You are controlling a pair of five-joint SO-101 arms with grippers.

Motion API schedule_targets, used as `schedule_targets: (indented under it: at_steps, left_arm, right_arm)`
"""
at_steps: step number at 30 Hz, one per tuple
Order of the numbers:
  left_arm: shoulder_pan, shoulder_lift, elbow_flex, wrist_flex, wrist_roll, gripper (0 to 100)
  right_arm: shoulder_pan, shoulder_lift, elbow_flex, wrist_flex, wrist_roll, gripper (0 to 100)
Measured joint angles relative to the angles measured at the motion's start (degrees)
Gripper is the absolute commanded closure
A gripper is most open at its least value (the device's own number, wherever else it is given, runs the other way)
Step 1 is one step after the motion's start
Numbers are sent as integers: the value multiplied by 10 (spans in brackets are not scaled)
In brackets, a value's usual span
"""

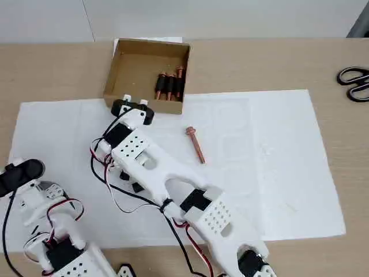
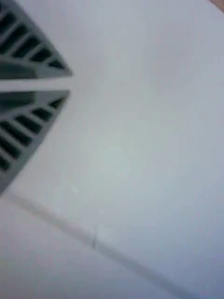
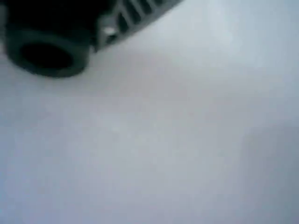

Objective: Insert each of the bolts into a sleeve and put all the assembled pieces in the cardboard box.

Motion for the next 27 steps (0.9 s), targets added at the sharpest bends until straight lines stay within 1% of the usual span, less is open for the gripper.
schedule_targets:
  at_steps: [7, 10, 12, 15, 17, 22, 25, 27]
  left_arm:
    - [0, 0, 0, 0, 0, 994]
    - [0, 0, 0, 0, 0, 994]
    - [0, 0, 0, 0, 0, 994]
    - [0, 0, 0, 0, 0, 994]
    - [0, 0, 0, 4, 0, 994]
    - [9, 0, -15, 52, 0, 994]
    - [30, 0, -55, 89, 0, 994]
    - [55, 0, -88, 109, 0, 994]
  right_arm:
    - [0, 0, 0, -1, 0, 995]
    - [4, 0, -1, 19, 11, 995]
    - [11, 0, -1, 43, 50, 995]
    - [26, 0, -1, 87, 128, 995]
    - [39, 0, -1, 120, 161, 995]
    - [100, -41, 0, 137, 251, 991]
    - [135, -105, 0, 137, 290, 991]
    - [157, -149, 0, 137, 297, 993]
